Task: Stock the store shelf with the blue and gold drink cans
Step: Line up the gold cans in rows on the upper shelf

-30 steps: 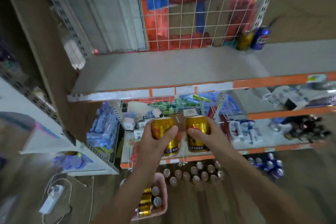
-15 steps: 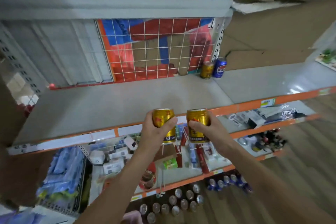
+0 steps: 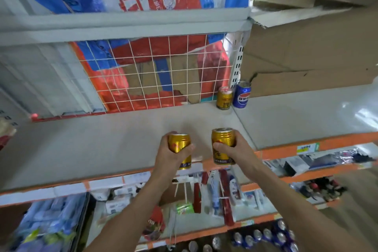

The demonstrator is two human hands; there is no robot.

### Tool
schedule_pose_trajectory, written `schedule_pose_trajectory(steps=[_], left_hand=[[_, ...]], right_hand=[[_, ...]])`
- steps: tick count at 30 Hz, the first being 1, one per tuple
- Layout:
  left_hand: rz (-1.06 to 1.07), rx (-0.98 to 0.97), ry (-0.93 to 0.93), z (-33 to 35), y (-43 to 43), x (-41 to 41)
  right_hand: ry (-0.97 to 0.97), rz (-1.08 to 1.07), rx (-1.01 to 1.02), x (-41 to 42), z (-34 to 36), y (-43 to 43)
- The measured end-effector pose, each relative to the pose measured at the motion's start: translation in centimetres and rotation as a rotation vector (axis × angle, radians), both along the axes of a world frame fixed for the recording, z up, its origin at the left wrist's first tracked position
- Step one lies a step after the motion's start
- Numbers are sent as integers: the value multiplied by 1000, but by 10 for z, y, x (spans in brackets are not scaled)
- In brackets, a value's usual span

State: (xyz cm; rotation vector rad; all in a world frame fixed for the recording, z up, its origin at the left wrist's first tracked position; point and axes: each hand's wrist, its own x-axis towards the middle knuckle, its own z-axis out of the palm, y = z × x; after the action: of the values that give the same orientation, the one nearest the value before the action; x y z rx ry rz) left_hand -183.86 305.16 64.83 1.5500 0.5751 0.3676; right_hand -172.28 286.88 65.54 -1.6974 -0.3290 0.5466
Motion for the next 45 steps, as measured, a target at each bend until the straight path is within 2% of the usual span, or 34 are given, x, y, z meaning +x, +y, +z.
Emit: schedule_pose_trajectory(steps=[9, 17, 24, 26, 30, 33, 36, 41, 45], left_hand=[[117, 51, 27, -25, -13, 76], [119, 210, -19, -46, 2, 112], [-12, 228, -66, -61, 11, 115], [-63, 274, -37, -64, 16, 109], [-153, 381, -12, -66, 30, 91], [-212, 513, -4, -62, 37, 82], [-170, 612, 13, -61, 33, 85], [-104, 677, 4, -61, 27, 101], [-150, 713, 20, -64, 29, 109]], right_hand=[[-8, 161, 8, 96, -21, 4], [-69, 283, -20, 142, -41, 24], [-172, 316, -123, 146, -46, 22], [-268, 285, -219, 143, -43, 22], [-679, 205, -423, 132, -35, 18], [-881, 168, -492, 124, -31, 19], [-927, 194, -469, 127, -27, 20], [-873, 349, -549, 134, -19, 23], [-948, 336, -611, 130, -18, 25]])
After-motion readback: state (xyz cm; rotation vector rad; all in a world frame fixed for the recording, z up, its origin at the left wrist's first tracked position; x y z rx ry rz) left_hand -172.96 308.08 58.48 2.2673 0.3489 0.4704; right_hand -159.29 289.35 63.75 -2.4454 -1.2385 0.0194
